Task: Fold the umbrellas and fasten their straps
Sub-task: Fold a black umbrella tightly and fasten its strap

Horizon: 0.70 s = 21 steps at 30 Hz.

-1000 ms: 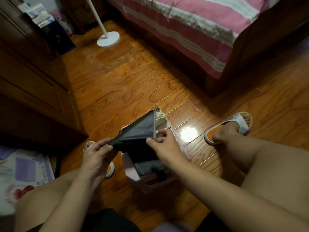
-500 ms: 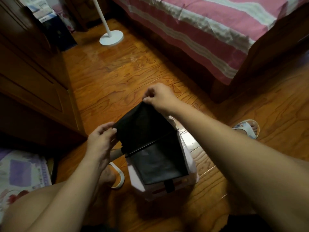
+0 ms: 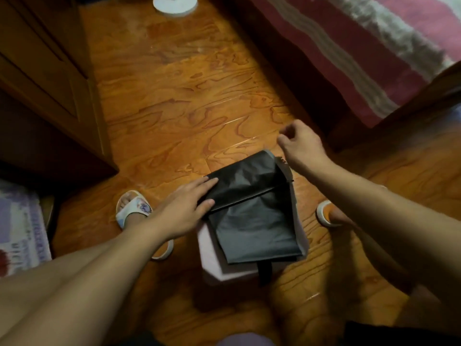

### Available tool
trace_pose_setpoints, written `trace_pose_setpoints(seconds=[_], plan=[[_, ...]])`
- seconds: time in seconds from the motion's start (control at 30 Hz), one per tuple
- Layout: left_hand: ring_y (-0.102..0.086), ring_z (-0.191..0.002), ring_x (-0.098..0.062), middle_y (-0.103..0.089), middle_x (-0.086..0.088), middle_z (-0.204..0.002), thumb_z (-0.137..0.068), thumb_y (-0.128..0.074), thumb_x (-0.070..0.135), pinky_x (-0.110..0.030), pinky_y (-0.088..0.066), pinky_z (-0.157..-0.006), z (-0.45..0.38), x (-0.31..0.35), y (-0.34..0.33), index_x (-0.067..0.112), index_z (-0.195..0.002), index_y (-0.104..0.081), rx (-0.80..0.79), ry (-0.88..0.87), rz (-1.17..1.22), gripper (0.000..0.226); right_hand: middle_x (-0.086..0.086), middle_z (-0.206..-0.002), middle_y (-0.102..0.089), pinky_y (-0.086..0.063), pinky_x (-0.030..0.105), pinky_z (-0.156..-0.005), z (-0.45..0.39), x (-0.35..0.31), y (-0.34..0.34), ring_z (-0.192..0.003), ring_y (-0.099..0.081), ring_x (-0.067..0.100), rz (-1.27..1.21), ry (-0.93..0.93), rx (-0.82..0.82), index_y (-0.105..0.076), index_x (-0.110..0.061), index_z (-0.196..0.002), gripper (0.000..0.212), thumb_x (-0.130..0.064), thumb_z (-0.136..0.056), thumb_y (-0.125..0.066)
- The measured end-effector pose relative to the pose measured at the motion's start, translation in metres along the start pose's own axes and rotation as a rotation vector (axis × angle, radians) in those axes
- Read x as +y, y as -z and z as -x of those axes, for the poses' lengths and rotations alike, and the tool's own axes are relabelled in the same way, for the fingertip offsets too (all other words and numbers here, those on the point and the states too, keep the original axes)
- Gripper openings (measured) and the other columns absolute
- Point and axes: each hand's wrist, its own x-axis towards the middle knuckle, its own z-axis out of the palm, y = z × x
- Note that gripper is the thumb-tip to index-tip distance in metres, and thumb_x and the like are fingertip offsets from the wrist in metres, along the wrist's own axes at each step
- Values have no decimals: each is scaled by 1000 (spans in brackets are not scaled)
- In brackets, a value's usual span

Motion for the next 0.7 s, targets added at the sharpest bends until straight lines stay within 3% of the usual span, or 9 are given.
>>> trace_pose_setpoints(seconds=[0.07,0.17,0.27,0.3,0.43,0.53,0.63,0.7], plan=[[-23,-151,-19,-26,-1,-166,-107,-43,37,-23,-15,-115,0,-1,1,32,-159,-27,-21,7,60,55,9,-97,-64,-44,37,-74,58,27,14,-87,-58,23,-106,-153,62,-58,-16,-99,7,-23,-100,-56],[-23,-151,-22,-26,-3,-165,-107,-40,39,-30,-16,-119,7,-4,-2,33,-158,-29,-4,50,154,53,12,-90,-60,-50,40,-71,160,71,8,-77,-56,24,-386,-564,-95,-53,-15,-94,9,-7,-98,-55],[-25,-151,-23,-28,-3,-165,-107,-37,43,-37,-19,-122,20,-16,-6,36,-159,-25,10,105,159,54,7,-111,-63,-55,41,-87,211,99,-25,-101,-58,24,-596,-866,-386,-59,-20,-109,25,-3,-91,-64],[-25,-151,-24,-27,-3,-165,-108,-36,43,-38,-20,-121,27,-22,-6,36,-160,-22,5,122,137,54,6,-113,-66,-56,38,-86,217,103,-36,-104,-59,24,-653,-876,-416,-61,-20,-113,29,-3,-90,-66],[-28,-150,-27,-31,-9,-164,-108,-36,43,-37,-24,-119,40,-40,-4,25,-162,-22,-115,224,66,58,6,-97,-76,-54,28,-68,222,98,-72,-81,-70,18,-723,-833,-486,-70,-9,-118,28,-17,-91,-74],[-48,-134,-32,-50,-13,-149,-108,-42,37,-42,-39,-110,48,-45,-5,20,-157,-34,-122,213,-26,53,3,-100,-79,-54,35,-83,234,90,-78,-97,-72,24,-652,-729,-453,-72,-13,-116,22,-23,-97,-68],[-61,-101,-25,-66,-5,-113,-102,-54,39,-45,-51,-89,50,-42,-2,25,-125,-56,-59,187,-131,28,6,-91,-74,-52,37,-84,238,71,-54,-84,-68,21,-672,-641,-377,-70,-8,-102,19,-21,-103,-58],[-60,-91,-21,-63,1,-100,-92,-68,39,-43,-52,-82,52,-36,1,30,-105,-54,-25,181,-129,21,7,-86,-70,-53,39,-87,242,59,-37,-80,-64,21,-664,-582,-380,-68,-5,-100,27,-25,-107,-50]])
